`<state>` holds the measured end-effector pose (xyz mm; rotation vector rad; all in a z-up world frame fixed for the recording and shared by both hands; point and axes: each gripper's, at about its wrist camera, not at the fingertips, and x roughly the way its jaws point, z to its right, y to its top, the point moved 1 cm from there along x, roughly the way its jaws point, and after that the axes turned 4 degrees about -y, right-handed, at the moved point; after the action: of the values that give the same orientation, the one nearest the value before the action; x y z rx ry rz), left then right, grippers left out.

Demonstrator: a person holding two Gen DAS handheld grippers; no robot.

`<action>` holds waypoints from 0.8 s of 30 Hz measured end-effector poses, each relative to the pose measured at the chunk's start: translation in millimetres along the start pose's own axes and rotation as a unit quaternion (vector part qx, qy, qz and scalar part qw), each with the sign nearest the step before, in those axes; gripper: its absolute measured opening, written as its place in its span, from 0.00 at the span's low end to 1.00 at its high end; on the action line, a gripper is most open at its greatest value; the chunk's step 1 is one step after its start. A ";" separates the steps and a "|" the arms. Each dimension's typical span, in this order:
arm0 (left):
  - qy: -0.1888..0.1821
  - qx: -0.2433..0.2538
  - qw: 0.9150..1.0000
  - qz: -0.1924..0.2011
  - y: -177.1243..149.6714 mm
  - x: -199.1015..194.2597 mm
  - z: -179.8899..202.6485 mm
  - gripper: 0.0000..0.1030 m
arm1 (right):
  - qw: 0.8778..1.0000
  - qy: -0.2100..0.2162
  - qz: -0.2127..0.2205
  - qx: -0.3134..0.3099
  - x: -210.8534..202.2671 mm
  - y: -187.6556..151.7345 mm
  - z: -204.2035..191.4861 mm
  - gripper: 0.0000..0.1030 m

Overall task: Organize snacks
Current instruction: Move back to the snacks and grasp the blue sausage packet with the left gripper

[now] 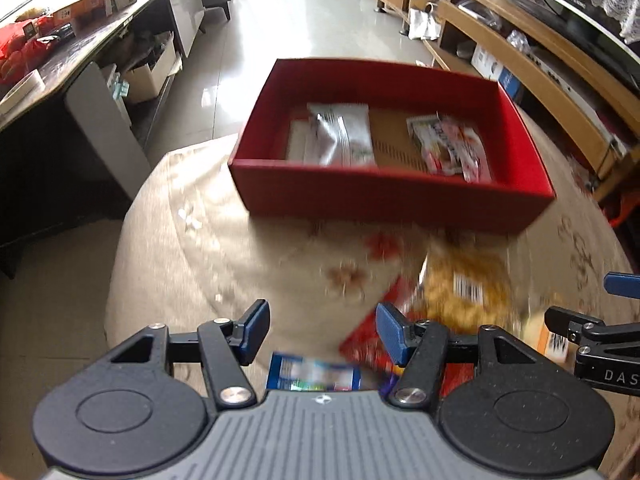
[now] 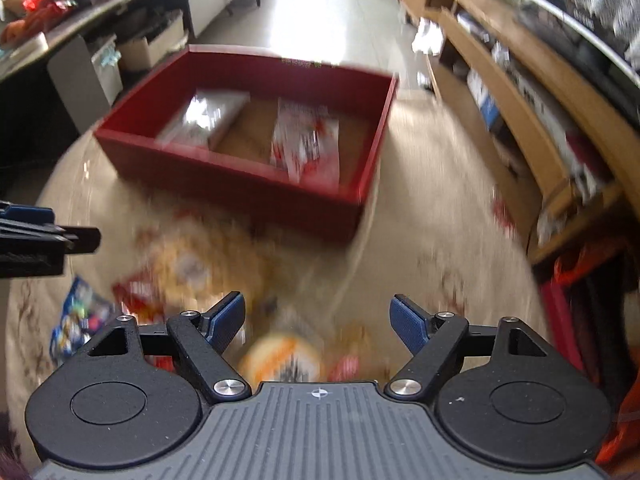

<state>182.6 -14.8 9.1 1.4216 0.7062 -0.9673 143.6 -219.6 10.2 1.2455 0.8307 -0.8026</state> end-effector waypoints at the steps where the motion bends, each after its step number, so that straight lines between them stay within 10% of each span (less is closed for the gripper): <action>1: 0.001 0.002 1.000 -0.002 -3.8 -0.8 0.4 0.54 | 1.000 -0.004 -0.007 0.000 0.2 -4.4 -1.4 0.82; 24: 0.010 0.019 0.997 -0.075 -48.1 30.9 -4.3 0.62 | 0.997 0.014 -0.025 -0.078 11.3 -16.5 -27.2 0.84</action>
<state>155.7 -9.7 -41.3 1.4277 0.8218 -1.0894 132.0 -195.8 -10.8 1.1027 0.9323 -0.7464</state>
